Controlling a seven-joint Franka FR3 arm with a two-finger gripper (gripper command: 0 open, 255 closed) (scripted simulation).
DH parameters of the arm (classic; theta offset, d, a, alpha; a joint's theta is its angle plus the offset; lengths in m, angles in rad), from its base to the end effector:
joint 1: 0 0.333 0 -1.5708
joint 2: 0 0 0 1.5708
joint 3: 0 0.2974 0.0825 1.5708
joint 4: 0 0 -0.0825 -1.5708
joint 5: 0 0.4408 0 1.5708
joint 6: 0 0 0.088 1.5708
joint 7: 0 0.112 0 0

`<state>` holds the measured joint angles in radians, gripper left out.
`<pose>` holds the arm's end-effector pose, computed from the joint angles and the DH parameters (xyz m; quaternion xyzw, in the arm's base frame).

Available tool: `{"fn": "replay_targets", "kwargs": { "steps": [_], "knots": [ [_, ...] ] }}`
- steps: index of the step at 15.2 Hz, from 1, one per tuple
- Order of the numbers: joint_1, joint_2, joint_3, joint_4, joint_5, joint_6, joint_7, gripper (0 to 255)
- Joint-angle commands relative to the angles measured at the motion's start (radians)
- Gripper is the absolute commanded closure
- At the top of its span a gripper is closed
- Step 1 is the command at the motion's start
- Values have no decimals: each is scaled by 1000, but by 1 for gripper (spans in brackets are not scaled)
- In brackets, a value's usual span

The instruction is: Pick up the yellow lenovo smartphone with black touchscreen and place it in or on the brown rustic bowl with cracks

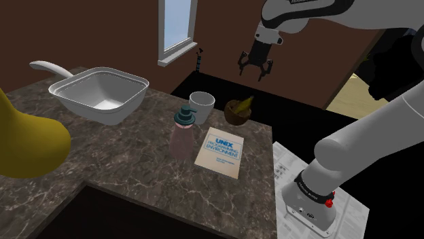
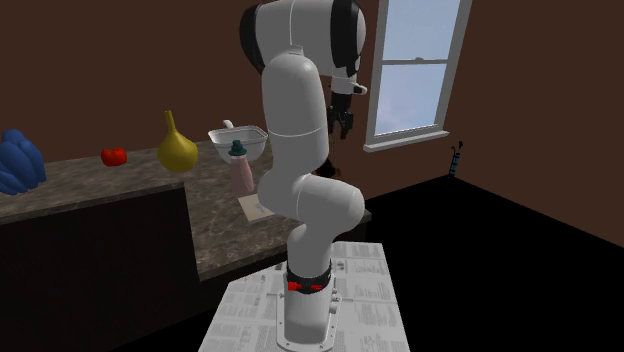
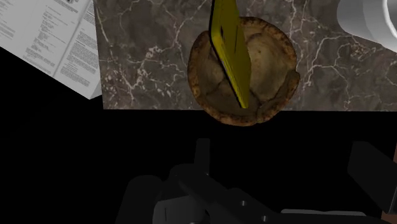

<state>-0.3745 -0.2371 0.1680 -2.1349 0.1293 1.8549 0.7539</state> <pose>0.5294 -0.0974 0.4607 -0.8754 0.4811 0.0330 0.0344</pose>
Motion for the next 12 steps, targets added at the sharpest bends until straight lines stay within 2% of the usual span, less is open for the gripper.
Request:
{"fn": "replay_targets", "kwargs": {
  "steps": [1, 4, 12],
  "knots": [
    [-2, -2, -3, 31, -2, -34, 1, 0],
    [-6, -2, -9, 125, -6, -127, 3, 0],
    [-6, -2, -9, 125, -6, -127, 3, 0]
  ]
}}
